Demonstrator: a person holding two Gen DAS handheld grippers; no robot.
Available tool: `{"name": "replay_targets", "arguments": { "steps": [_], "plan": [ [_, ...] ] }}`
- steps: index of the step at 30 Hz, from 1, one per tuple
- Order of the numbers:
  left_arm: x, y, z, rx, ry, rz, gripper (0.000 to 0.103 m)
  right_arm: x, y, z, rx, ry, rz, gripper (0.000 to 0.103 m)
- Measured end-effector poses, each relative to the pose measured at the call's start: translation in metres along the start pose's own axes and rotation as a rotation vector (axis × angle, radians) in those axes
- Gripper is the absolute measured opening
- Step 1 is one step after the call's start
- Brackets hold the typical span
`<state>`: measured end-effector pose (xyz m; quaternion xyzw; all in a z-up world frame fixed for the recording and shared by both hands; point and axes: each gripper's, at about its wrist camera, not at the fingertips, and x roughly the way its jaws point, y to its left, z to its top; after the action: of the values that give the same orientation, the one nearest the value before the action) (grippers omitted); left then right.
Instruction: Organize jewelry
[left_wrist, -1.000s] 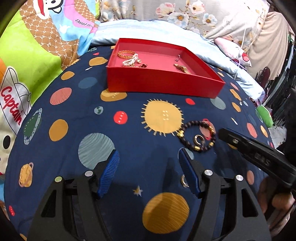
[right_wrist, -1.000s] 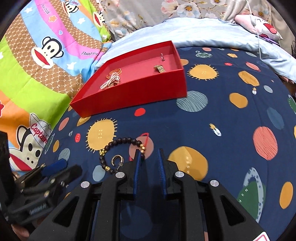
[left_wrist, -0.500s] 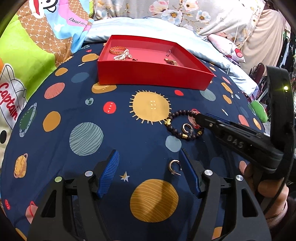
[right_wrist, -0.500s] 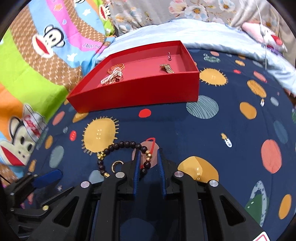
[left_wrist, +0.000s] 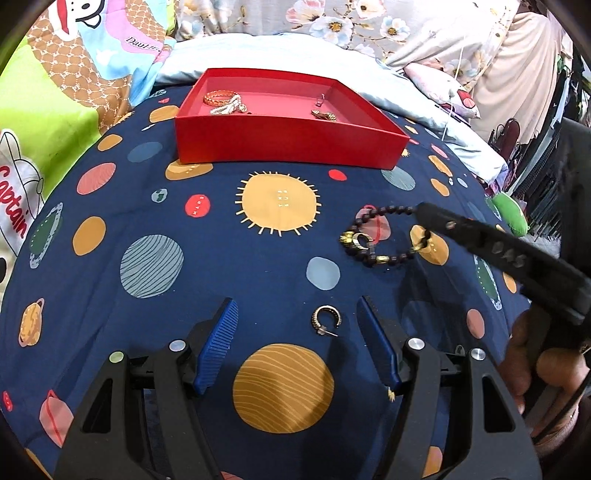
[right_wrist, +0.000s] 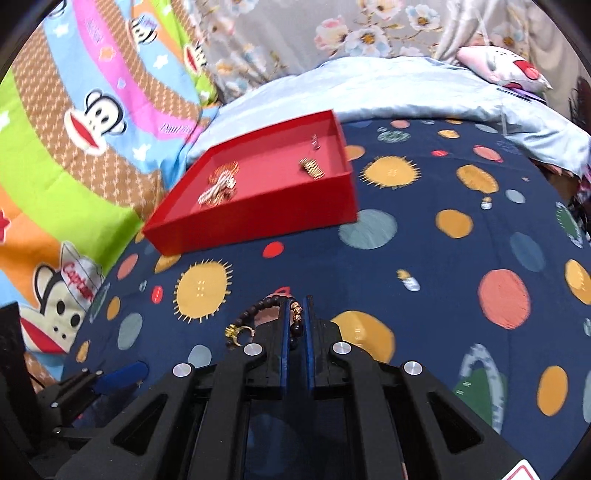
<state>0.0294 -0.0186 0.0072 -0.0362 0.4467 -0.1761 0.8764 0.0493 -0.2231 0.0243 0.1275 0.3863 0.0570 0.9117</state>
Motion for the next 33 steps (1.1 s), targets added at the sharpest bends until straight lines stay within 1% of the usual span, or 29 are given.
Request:
{"name": "replay_targets", "arguments": {
  "steps": [4, 7, 10, 13, 18, 20, 24, 28, 31, 33],
  "plan": [
    [0.0, -0.003, 0.0, -0.001, -0.001, -0.008, 0.064, -0.009, -0.013, -0.002, 0.043, -0.006, -0.006, 0.007],
    [0.001, -0.008, -0.002, 0.019, 0.003, -0.014, 0.064, -0.012, -0.022, -0.005, 0.071, 0.001, 0.005, 0.007],
    [0.002, -0.012, -0.003, 0.031, 0.002, -0.015, 0.064, -0.015, -0.025, -0.005, 0.099, 0.006, 0.044, 0.007],
    [0.003, -0.013, -0.003, 0.033, 0.003, -0.013, 0.064, -0.02, -0.018, -0.002, 0.088, -0.006, 0.067, 0.007],
    [0.002, -0.01, -0.001, 0.018, 0.001, -0.005, 0.063, -0.04, -0.006, 0.012, 0.087, -0.058, 0.15, 0.007],
    [0.0, -0.004, 0.002, 0.004, -0.01, 0.004, 0.063, -0.047, -0.005, 0.014, 0.086, -0.075, 0.162, 0.007],
    [0.002, 0.007, 0.011, -0.024, -0.019, 0.031, 0.063, -0.05, -0.007, 0.011, 0.074, -0.07, 0.135, 0.007],
    [0.009, 0.019, 0.017, -0.055, -0.011, 0.059, 0.062, -0.045, -0.016, -0.006, 0.089, -0.019, 0.105, 0.007],
    [0.009, 0.02, 0.017, -0.047, -0.018, 0.073, 0.06, -0.042, -0.025, -0.02, 0.099, 0.019, 0.074, 0.007],
    [0.01, 0.018, 0.016, -0.039, -0.022, 0.083, 0.059, -0.039, -0.03, -0.027, 0.112, 0.04, 0.068, 0.007]
  ]
}}
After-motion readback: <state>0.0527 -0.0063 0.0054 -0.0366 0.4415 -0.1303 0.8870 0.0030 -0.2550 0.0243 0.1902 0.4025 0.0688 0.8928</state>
